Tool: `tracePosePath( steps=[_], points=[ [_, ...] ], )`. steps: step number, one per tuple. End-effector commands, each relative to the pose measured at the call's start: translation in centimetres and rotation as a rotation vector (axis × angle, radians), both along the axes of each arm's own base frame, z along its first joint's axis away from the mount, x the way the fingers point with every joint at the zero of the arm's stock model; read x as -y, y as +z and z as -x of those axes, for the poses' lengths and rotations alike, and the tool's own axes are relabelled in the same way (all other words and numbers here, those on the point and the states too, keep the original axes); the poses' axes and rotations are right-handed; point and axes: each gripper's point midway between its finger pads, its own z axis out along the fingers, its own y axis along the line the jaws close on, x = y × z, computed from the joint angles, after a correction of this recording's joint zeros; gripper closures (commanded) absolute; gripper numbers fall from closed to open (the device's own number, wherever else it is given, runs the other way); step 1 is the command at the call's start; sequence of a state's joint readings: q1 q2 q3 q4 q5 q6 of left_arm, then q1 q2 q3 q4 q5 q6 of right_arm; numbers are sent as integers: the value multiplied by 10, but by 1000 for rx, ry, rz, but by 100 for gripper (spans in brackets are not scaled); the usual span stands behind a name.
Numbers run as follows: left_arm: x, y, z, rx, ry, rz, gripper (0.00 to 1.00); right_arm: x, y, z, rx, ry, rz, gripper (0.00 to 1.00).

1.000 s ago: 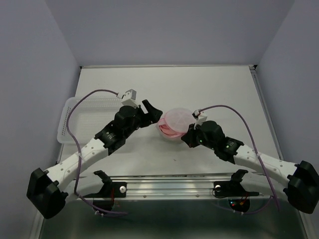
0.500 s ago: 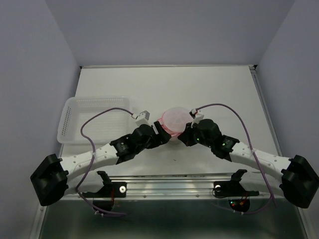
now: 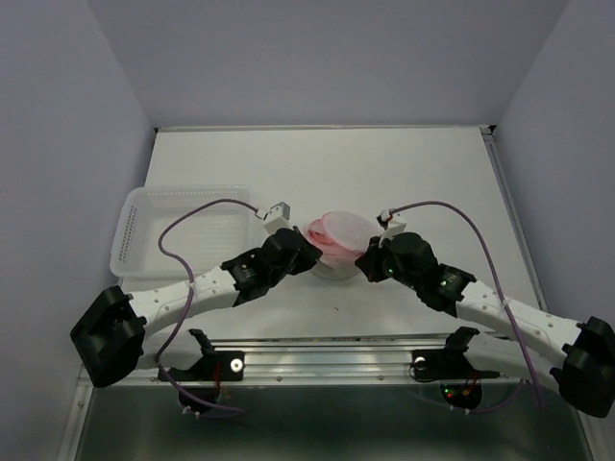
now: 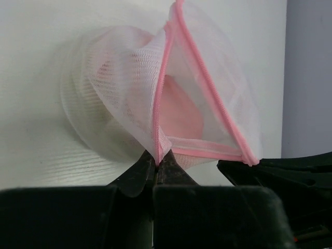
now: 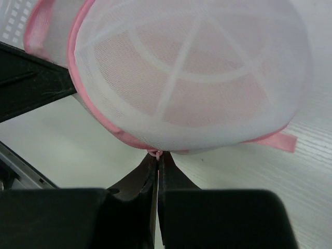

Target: Unzip the laundry bag and remove the bra

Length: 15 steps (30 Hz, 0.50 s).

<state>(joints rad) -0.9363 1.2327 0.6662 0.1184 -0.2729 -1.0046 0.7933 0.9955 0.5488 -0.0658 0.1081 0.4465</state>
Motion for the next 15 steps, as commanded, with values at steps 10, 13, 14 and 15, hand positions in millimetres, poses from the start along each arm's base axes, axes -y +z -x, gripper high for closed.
tracePosePath(
  steps=[10,13,14,15],
  points=[
    [-63,6,-8,50,122,2,100,21,17,-7,49,-68,73,99],
    [-56,-2,1,34,99,51,100,5,20,1,31,38,50,88],
    [-53,-3,5,32,91,66,100,-4,21,6,18,91,36,81],
    [-52,-5,7,29,86,65,100,-7,23,9,10,113,28,75]
  ],
)
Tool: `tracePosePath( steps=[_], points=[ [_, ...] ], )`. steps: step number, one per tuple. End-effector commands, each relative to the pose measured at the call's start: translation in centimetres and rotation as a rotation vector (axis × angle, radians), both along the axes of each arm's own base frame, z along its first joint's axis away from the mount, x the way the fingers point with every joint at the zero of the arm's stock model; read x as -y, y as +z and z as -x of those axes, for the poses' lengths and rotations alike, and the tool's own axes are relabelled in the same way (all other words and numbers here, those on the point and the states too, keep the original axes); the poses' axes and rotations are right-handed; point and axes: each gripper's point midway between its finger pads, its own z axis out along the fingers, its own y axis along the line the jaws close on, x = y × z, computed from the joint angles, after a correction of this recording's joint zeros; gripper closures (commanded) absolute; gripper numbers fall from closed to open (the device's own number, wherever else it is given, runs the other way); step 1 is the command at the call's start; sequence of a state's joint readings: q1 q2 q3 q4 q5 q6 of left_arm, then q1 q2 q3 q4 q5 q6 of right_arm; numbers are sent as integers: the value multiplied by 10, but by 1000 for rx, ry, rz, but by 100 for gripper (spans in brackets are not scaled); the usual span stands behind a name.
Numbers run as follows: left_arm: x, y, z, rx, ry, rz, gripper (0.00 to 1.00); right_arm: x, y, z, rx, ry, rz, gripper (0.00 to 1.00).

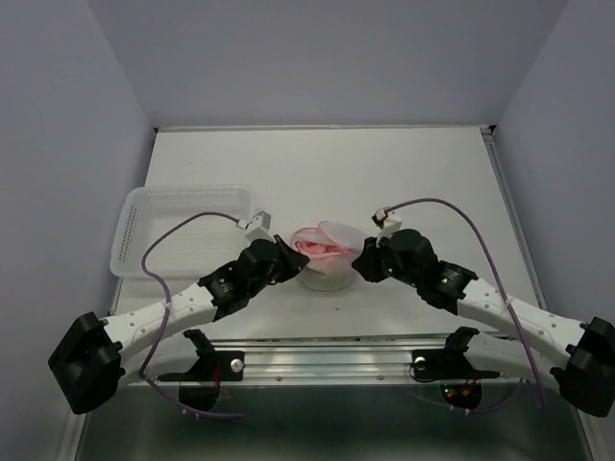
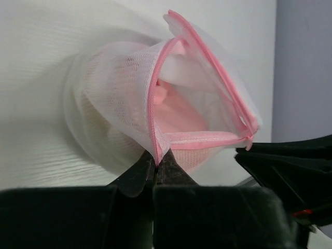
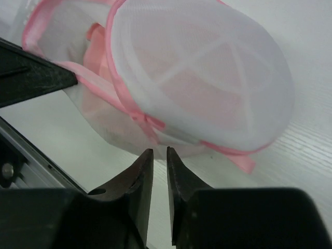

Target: Unzip the laundry bag and remove the bra

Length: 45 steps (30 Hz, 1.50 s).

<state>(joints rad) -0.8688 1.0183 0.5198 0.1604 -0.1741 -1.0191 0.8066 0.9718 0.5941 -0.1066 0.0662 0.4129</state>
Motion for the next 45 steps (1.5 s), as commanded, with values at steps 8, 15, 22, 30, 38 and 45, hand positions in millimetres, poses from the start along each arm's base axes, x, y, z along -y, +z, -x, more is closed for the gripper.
tracePosePath(
  steps=[8,15,22,30,38,45],
  points=[
    [-12,-28,8,-6,66,-74,100,-4,50,14,2,129,21,34],
    [10,-36,14,-18,29,-96,100,-7,73,-8,34,110,116,22],
    [26,-38,18,-19,-1,-120,100,-25,54,-41,23,116,244,22],
    [31,-38,18,-19,-5,-121,100,-39,27,-64,4,132,334,22],
    [35,-39,17,-19,-15,-119,100,-35,3,-78,-15,93,422,29],
    [38,-37,16,-14,-18,-123,100,-24,-13,-85,-21,48,500,44]
  ],
)
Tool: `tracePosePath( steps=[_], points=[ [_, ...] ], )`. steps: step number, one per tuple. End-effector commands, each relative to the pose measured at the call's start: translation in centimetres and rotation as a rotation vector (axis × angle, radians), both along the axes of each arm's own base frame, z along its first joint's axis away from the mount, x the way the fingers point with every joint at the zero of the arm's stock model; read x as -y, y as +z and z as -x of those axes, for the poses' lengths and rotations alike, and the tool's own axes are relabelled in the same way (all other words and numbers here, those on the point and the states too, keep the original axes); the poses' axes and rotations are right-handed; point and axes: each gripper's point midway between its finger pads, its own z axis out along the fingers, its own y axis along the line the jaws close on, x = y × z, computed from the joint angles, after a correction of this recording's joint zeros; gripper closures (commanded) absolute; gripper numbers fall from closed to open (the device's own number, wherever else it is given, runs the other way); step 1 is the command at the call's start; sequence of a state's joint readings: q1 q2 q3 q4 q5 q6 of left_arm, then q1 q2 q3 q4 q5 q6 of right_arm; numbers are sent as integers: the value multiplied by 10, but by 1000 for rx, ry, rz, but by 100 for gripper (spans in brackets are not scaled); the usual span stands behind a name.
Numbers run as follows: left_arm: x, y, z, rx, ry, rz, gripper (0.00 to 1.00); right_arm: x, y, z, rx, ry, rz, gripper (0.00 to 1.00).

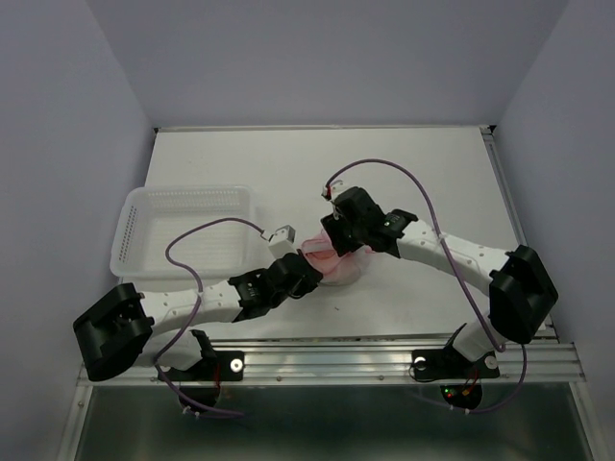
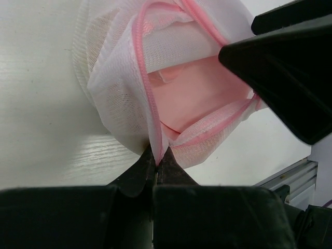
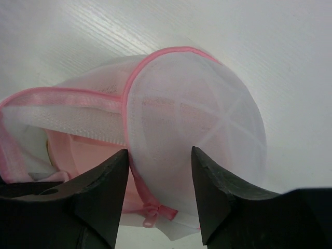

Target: Unzip the laundry bag and remove the bra

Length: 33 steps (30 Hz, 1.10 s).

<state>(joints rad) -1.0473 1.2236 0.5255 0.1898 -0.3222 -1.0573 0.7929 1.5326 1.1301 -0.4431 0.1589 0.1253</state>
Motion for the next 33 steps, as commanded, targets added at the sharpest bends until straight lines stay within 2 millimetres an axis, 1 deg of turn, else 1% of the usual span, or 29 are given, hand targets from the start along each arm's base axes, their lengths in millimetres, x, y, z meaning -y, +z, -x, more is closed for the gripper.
tracePosePath(
  steps=[1,3,4,6,7,8,10,11,13,14,15,16,17,18,20,21,23,24,25,27,28,29,30,31,32,33],
  points=[
    [11,20,-9,40,11,33,100,3,10,-16,60,-35,27,54],
    [12,20,-9,41,10,33,100,5,11,-19,70,-52,34,67],
    [11,19,-9,38,13,32,100,5,15,-19,77,-59,27,81],
    [12,18,-9,35,15,43,100,4,25,-22,105,-77,-3,92],
    [13,18,-9,33,15,47,100,4,30,-23,118,-82,-20,95],
    [13,15,-8,26,17,49,100,6,41,-21,139,-96,-52,98],
    [14,15,-9,25,17,54,100,7,57,-24,186,-124,-109,99],
    [14,14,-9,23,20,53,100,11,69,-19,212,-141,-152,99],
    [15,13,-10,21,25,58,100,12,89,-19,266,-160,-236,99],
    [16,14,-10,20,24,66,100,18,97,-11,286,-177,-286,99],
    [16,14,-10,18,26,68,100,20,104,-9,308,-185,-324,99],
    [18,16,-10,21,26,79,100,20,116,-9,349,-191,-388,99],
    [17,16,-10,21,28,81,100,22,120,-6,368,-200,-423,99],
    [17,17,-10,22,29,85,100,29,126,0,403,-211,-488,99],
    [16,19,-10,25,32,89,98,37,130,5,442,-238,-556,99],
    [14,22,-10,30,39,96,98,48,127,11,466,-275,-609,99],
    [13,25,-11,36,47,103,97,58,120,16,481,-318,-656,99],
    [12,29,-11,42,49,115,95,64,116,18,479,-358,-695,99],
    [12,32,-11,46,49,123,93,70,107,25,492,-365,-737,99],
    [14,37,-11,55,41,128,82,74,100,30,498,-365,-778,99],
    [13,37,-10,55,36,116,75,74,101,33,509,-353,-803,99],
    [13,46,-13,75,31,113,58,74,93,37,510,-325,-791,99],
    [8,45,-12,72,32,78,49,74,92,39,515,-310,-789,99],
    [6,50,-13,84,34,69,38,73,92,40,522,-295,-785,99],
    [2,66,-17,126,38,60,21,73,92,41,536,-274,-765,99],
    [-2,72,-19,143,40,46,15,70,94,43,538,-243,-762,99]
  ],
)
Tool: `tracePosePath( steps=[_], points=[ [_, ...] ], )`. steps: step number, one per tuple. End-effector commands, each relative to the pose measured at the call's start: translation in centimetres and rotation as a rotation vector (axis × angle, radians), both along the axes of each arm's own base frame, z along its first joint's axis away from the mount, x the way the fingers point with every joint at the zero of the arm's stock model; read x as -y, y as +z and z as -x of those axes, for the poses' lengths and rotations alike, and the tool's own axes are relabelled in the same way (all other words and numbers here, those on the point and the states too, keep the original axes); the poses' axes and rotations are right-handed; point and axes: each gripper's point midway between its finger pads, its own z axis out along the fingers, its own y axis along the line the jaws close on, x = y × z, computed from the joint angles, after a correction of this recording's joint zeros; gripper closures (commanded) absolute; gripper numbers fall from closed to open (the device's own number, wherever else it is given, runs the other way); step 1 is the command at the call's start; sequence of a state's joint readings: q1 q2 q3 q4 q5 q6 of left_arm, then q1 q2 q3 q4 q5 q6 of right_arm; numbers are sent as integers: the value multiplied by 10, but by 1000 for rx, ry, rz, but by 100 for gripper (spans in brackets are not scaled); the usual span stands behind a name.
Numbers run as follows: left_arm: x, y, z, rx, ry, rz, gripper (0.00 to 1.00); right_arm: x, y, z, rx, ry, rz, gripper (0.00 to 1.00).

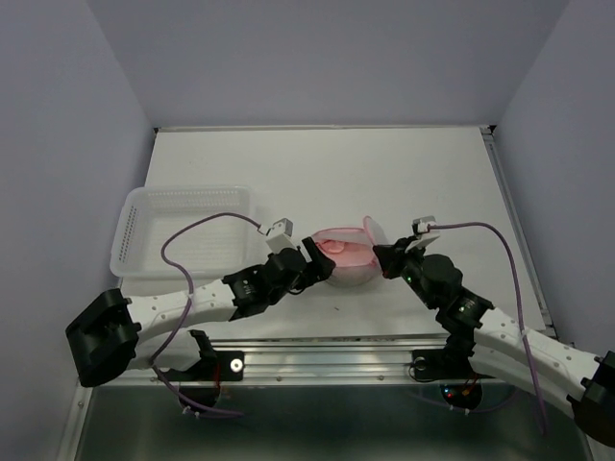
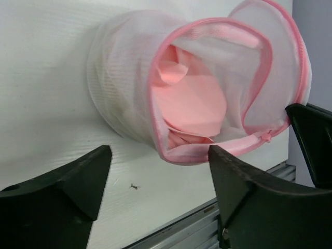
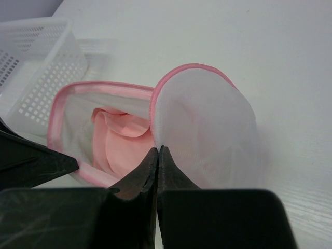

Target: Unzip the laundry bag and remove the bra

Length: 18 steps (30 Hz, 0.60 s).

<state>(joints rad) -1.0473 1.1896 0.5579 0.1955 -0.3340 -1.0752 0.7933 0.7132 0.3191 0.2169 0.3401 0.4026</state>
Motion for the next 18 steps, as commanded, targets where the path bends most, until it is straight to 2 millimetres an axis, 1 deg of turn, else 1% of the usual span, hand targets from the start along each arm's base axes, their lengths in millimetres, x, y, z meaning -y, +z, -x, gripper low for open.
tracePosePath(
  steps=[1,2,3,5,6,7,8,9,10,11,13,14,15,16,17,18],
  points=[
    [-18,44,-13,107,29,-67,10,-8,51,-3,169,40,-94,99],
    [-24,51,-17,123,36,-85,7,-10,52,-2,177,55,-86,99],
    [-30,71,-26,175,42,-89,6,-11,55,-2,192,68,-69,99],
    [-41,83,-31,203,23,-134,5,-16,56,1,199,107,-50,99],
    [-46,90,-35,248,-11,-183,5,-18,59,1,206,118,-40,99],
    [-51,95,-41,260,-31,-205,5,-23,58,3,203,147,-27,99],
    [-50,110,-46,296,-46,-213,5,-25,58,4,204,163,-18,99],
    [-49,111,-50,311,-76,-248,5,-29,60,6,209,190,-17,99],
    [-52,110,-57,344,-114,-321,5,-32,60,6,208,201,-11,99],
    [-47,121,-60,365,-149,-327,5,-34,60,7,209,215,-8,99],
    [-39,109,-67,368,-244,-424,5,-39,61,8,212,242,-1,99],
    [-30,117,-69,384,-289,-418,5,-41,62,8,212,252,4,99],
    [-22,105,-74,362,-328,-454,5,-43,63,8,213,261,7,99],
    [-17,100,-73,364,-385,-481,5,-45,66,8,217,267,4,99],
    [-11,105,-78,377,-402,-484,5,-46,65,8,212,274,7,99],
    [-7,101,-80,376,-422,-501,5,-47,66,8,215,279,8,99]
  ],
)
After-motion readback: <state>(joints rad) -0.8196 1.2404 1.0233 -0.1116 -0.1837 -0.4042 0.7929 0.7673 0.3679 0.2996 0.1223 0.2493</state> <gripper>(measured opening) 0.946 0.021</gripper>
